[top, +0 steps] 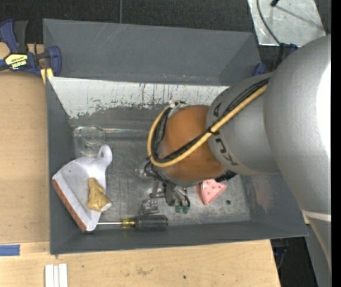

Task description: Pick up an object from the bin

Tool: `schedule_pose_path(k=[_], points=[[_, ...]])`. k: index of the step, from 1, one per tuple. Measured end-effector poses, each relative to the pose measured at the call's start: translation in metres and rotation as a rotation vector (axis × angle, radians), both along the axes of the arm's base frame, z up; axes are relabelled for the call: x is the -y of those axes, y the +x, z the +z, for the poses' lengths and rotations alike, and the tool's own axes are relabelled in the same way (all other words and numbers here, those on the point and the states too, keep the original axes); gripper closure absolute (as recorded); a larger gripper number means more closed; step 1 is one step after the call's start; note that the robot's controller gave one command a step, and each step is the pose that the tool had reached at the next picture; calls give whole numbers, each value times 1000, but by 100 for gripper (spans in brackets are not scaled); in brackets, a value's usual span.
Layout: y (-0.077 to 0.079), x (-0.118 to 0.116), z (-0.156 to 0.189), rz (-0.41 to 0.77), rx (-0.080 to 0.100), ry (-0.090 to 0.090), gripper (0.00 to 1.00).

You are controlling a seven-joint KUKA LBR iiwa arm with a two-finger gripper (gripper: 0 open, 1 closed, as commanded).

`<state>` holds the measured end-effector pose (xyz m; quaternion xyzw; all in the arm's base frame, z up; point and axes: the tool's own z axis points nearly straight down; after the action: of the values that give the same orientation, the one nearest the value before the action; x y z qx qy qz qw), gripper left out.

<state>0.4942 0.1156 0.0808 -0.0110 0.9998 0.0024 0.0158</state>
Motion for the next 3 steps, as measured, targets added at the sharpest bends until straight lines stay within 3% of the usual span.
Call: schedule_pose_path(k=[1, 2, 3], points=[[-4, 0, -2, 1, -15, -2, 100], [0, 0, 0, -1, 0, 0, 0], [0, 0, 0, -1, -1, 0, 0]])
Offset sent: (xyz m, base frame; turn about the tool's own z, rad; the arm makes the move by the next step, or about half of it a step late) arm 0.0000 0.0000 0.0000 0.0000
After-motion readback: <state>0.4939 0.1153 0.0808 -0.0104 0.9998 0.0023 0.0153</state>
